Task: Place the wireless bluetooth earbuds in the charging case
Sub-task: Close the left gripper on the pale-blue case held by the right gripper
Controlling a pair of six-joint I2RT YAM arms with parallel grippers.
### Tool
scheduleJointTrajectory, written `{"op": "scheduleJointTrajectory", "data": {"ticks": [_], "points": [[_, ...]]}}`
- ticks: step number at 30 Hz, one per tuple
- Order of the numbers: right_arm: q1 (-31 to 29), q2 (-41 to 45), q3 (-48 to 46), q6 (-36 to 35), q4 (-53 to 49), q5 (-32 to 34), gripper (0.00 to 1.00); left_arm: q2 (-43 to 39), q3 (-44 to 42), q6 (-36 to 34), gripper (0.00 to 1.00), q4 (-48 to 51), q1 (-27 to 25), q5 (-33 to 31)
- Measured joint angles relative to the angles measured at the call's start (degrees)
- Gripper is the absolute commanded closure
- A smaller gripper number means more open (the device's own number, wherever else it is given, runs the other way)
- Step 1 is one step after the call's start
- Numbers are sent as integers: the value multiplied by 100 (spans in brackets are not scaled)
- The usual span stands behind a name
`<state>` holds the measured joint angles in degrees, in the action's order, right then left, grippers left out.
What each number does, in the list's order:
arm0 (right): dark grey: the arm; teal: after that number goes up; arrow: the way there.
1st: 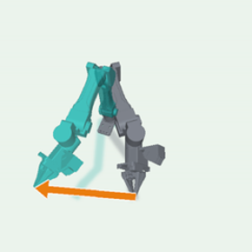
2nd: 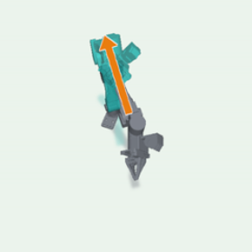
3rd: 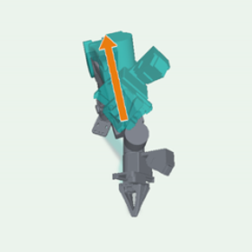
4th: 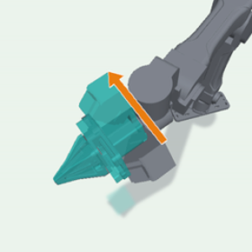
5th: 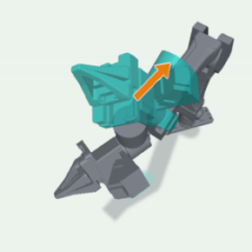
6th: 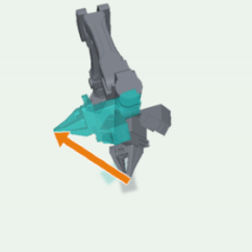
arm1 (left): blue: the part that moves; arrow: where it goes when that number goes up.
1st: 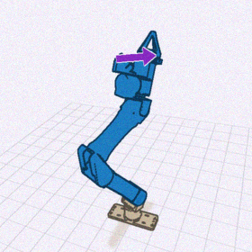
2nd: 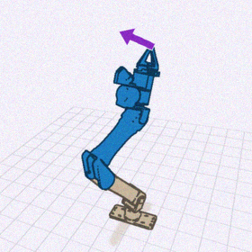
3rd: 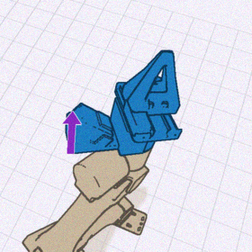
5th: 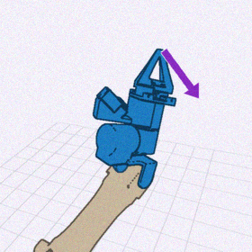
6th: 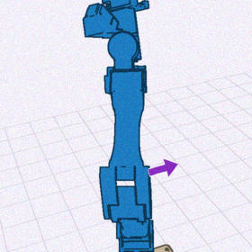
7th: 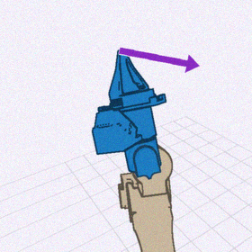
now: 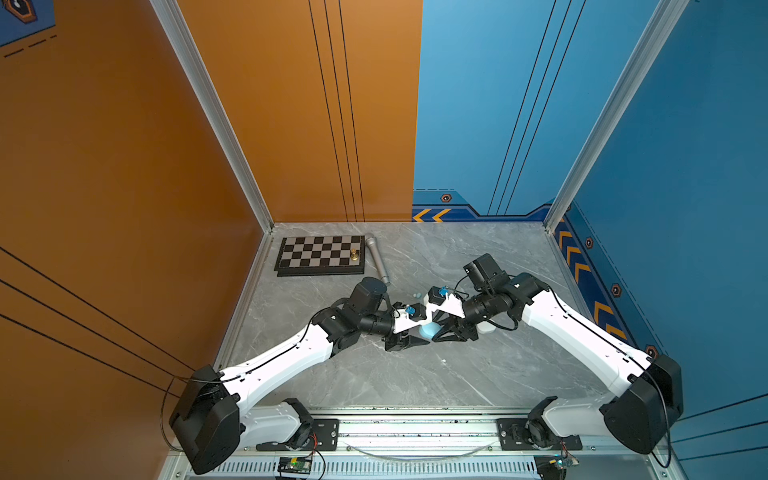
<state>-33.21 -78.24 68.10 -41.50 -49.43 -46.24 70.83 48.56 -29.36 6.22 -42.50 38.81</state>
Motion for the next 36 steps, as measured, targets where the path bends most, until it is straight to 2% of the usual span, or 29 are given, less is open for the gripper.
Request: {"op": "scheduleJointTrajectory", "data": {"ticks": [11, 23, 25, 27, 31, 36], "points": [[-33, -72, 0, 22, 9, 2, 77, 2, 0, -22, 49, 33, 0, -22], [-50, -118, 2, 81, 4, 9, 75, 13, 0, -79, 73, 72, 2, -90], [-55, -118, 2, 127, 13, 46, 70, 24, 0, -72, 83, 72, 7, -98], [-59, -118, 2, 192, 44, 96, 64, 42, 2, -61, 99, 70, 7, -122], [-63, -116, -11, 308, 133, 157, 57, 50, 0, -48, 100, 66, 17, -177], [-52, -83, -90, 455, 291, 175, 54, 57, 2, 11, 100, 63, 24, -251]]}}
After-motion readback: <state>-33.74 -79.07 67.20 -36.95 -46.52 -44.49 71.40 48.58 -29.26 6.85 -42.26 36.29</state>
